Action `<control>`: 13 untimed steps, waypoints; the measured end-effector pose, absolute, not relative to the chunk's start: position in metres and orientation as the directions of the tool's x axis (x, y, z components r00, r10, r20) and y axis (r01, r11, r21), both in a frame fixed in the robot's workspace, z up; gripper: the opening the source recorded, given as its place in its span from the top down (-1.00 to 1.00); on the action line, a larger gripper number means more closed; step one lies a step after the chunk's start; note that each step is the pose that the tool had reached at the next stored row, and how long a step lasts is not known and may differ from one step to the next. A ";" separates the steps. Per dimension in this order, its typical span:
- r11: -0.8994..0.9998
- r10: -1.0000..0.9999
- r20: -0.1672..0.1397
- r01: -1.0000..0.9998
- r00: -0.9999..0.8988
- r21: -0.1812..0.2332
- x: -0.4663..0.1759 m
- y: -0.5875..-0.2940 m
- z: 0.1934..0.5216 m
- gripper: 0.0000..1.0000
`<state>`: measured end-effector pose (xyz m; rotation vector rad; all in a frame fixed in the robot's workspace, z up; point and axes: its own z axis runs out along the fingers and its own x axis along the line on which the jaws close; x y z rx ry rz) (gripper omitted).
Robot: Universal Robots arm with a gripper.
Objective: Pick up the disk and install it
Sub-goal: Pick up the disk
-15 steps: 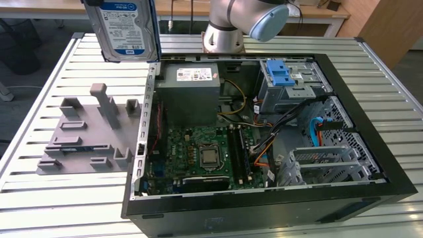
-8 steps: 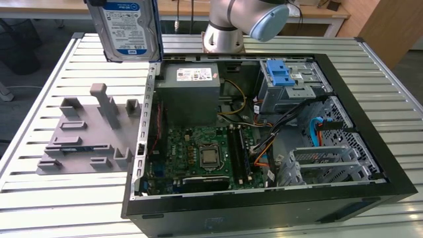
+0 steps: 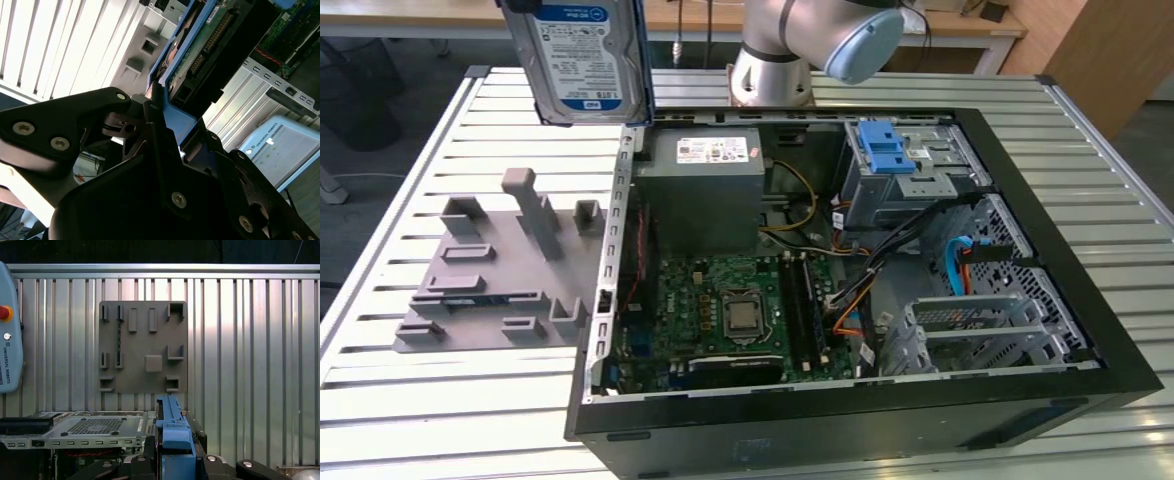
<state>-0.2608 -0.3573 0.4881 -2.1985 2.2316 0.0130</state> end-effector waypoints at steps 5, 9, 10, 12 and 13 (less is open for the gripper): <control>0.015 -1.000 -0.012 -1.000 -0.015 0.000 -0.255 -0.357 0.488 0.27; 0.015 -1.000 -0.012 -1.000 -0.015 0.000 -0.251 -0.357 0.488 0.27; 0.015 -1.000 -0.012 -1.000 -0.015 0.000 -0.250 -0.357 0.488 0.27; 0.015 -1.000 -0.012 -1.000 -0.015 0.000 -0.250 -0.357 0.488 0.27; 0.015 -1.000 -0.012 -1.000 -0.015 0.000 -0.250 -0.357 0.488 0.27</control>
